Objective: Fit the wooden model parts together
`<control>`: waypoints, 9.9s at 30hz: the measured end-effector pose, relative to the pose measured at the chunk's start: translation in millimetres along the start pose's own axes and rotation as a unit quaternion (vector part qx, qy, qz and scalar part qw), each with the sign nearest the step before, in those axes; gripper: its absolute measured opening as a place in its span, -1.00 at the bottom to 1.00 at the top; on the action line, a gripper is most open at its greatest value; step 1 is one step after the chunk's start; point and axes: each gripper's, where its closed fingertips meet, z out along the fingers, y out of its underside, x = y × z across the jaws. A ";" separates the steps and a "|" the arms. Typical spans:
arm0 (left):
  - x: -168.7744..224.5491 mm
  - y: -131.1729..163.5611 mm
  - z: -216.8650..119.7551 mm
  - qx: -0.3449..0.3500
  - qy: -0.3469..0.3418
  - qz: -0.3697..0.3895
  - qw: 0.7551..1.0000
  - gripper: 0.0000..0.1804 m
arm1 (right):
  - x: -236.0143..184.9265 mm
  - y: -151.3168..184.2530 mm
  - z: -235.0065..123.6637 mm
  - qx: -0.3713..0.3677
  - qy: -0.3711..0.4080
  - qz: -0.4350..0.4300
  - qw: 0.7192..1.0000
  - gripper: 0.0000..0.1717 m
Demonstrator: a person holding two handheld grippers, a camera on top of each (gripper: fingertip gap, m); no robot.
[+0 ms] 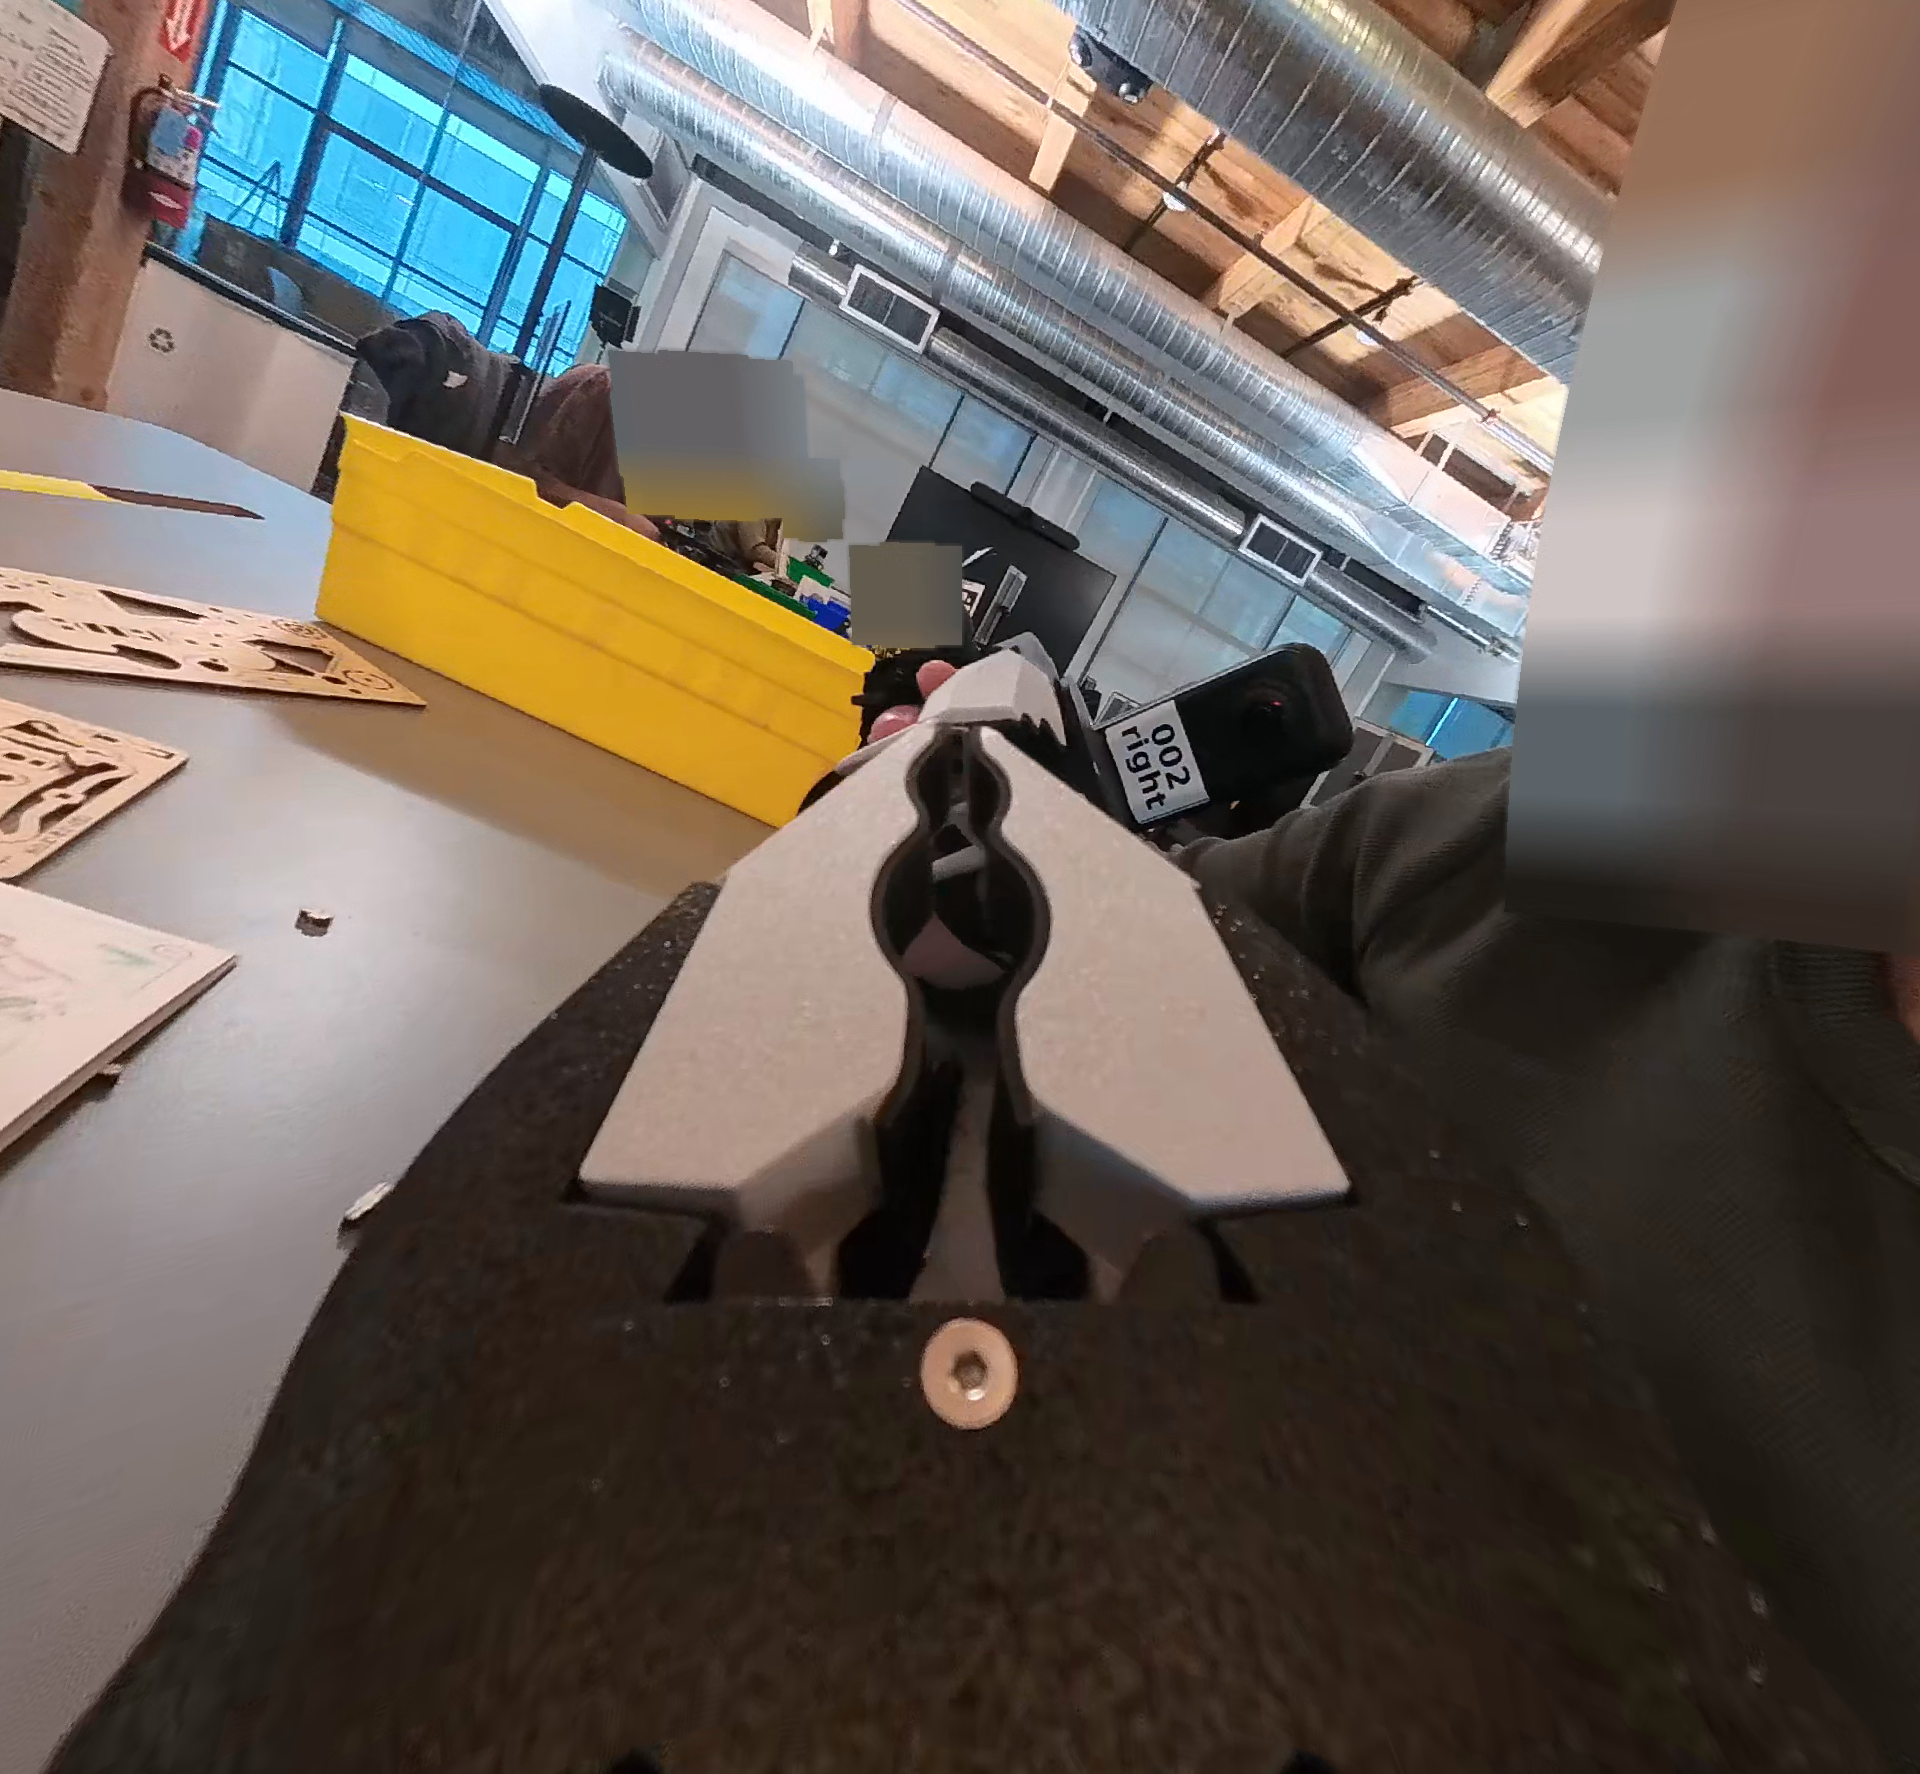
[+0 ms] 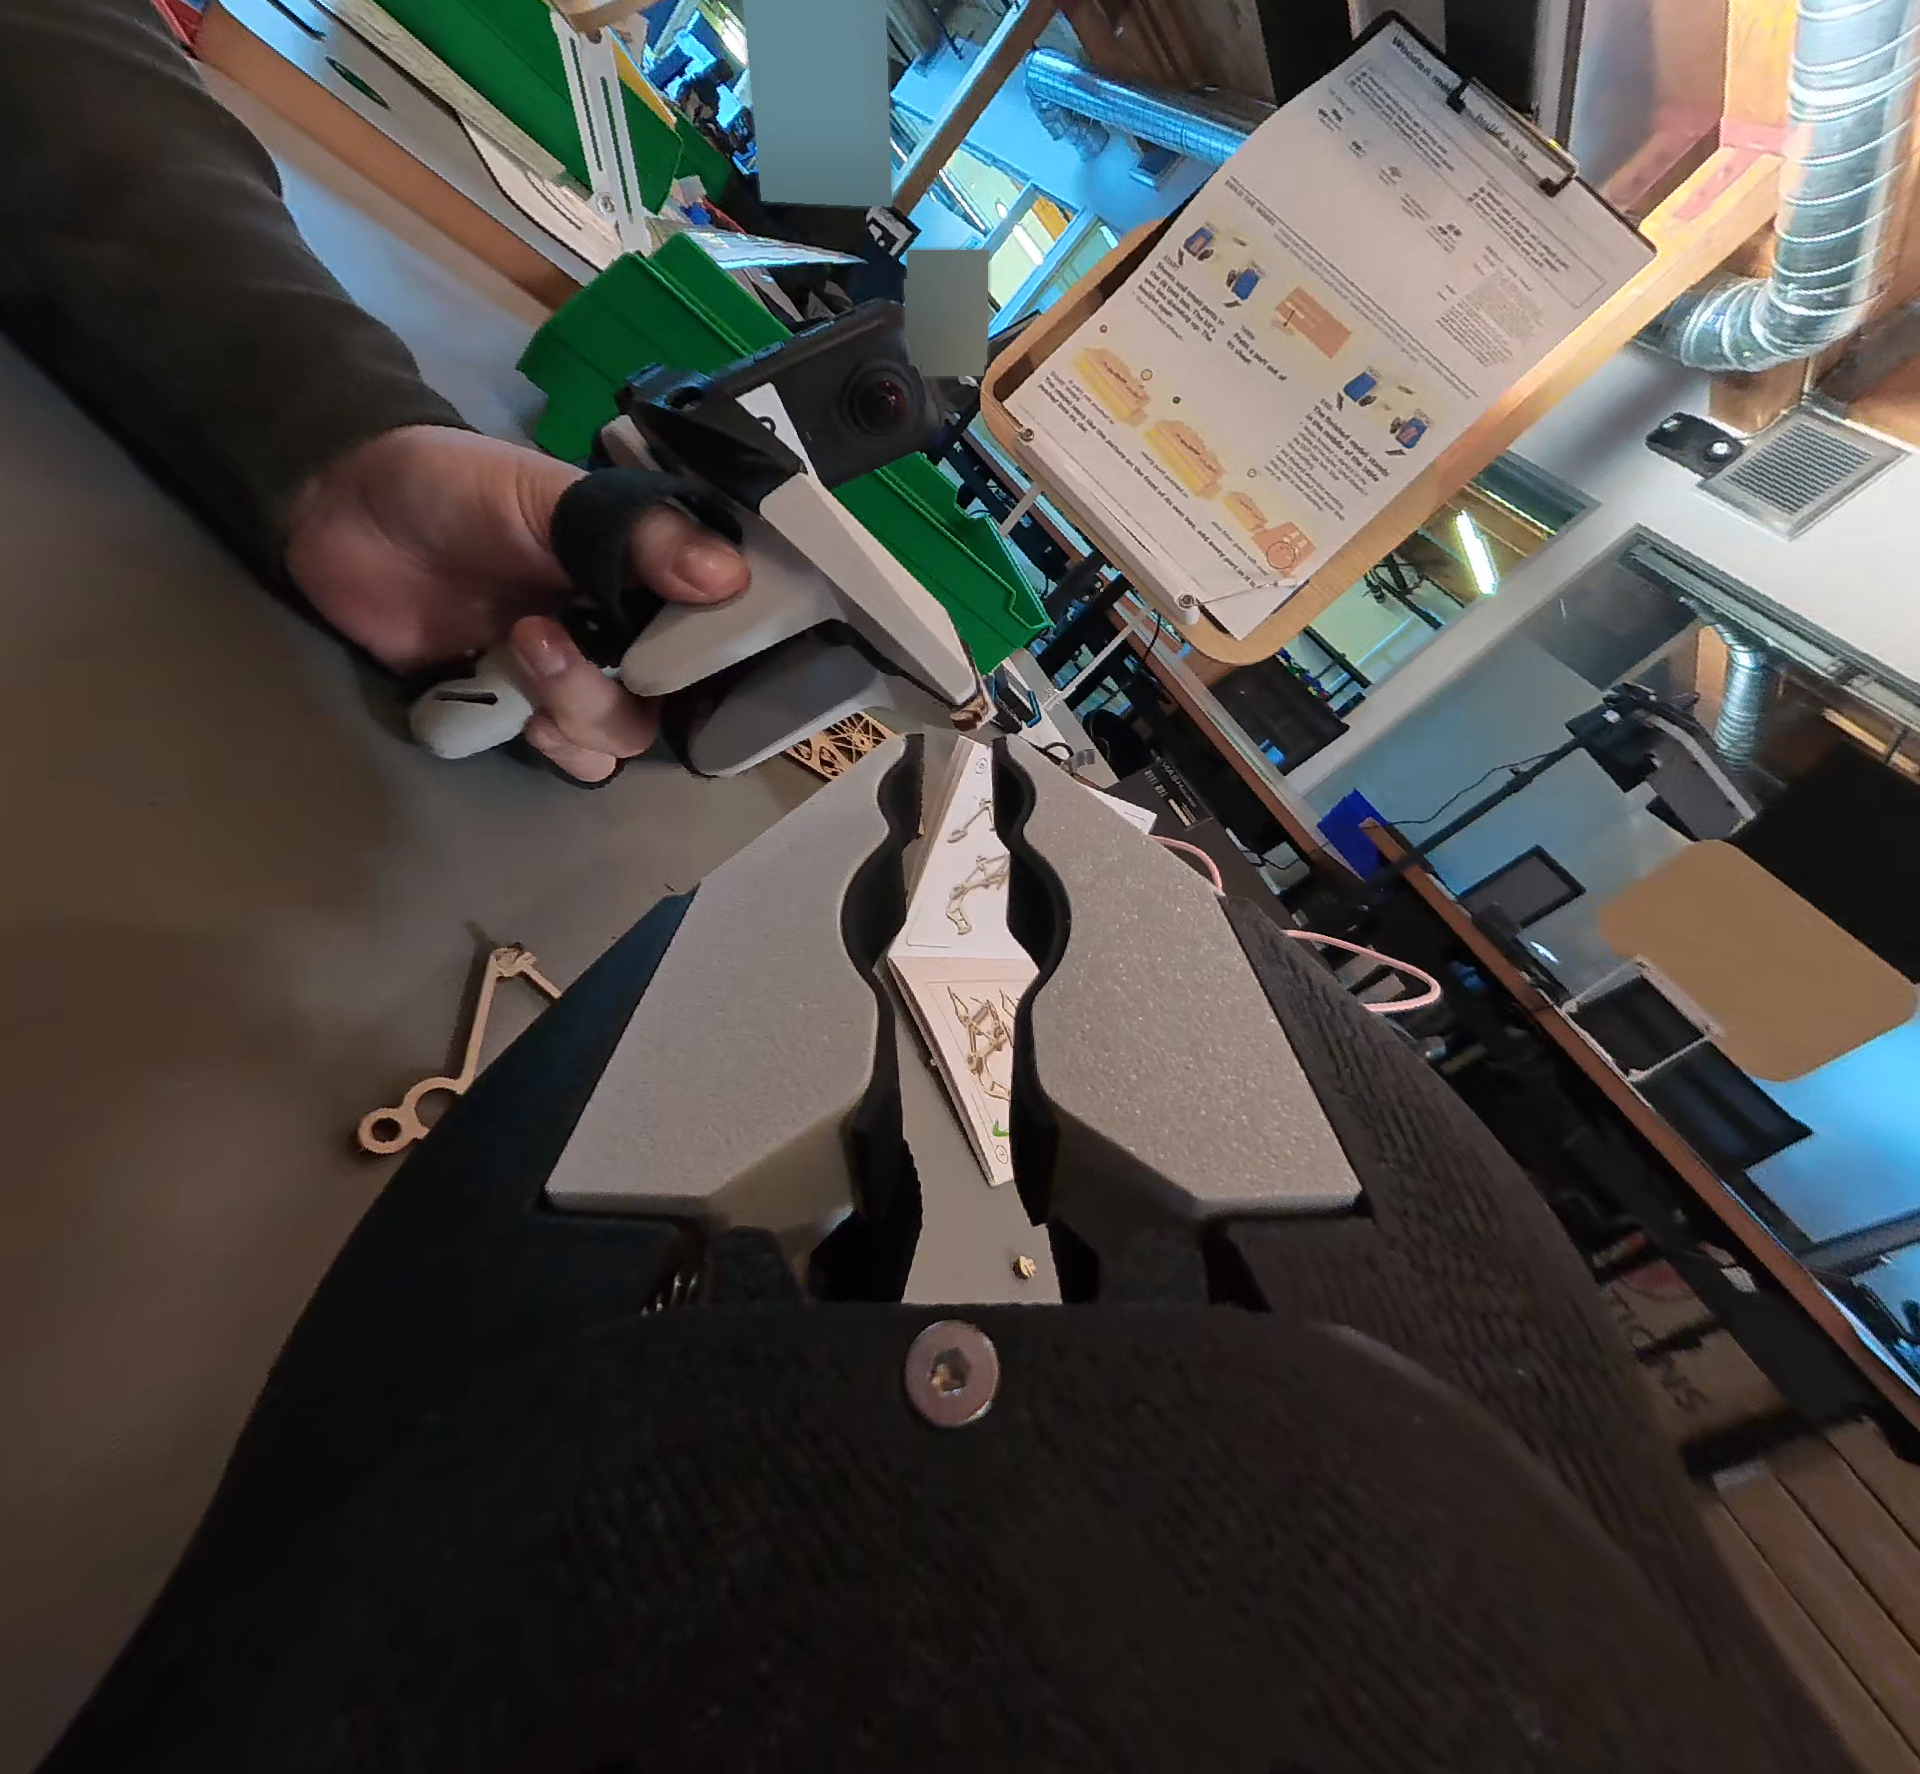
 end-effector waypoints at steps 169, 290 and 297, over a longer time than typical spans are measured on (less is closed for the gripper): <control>10.6 2.3 7.6 -0.024 -0.024 0.126 0.991 -1.00 | 5.4 -14.9 -6.2 0.140 -0.152 0.491 0.846 -1.00; 1.9 15.1 0.7 -0.087 -0.007 0.076 0.993 -1.00 | -5.6 -6.9 -3.0 0.089 -0.188 0.444 0.871 -0.96; 2.2 17.3 2.1 -0.090 -0.007 0.079 0.993 -1.00 | -5.4 -8.4 -3.3 0.087 -0.181 0.432 0.879 -0.99</control>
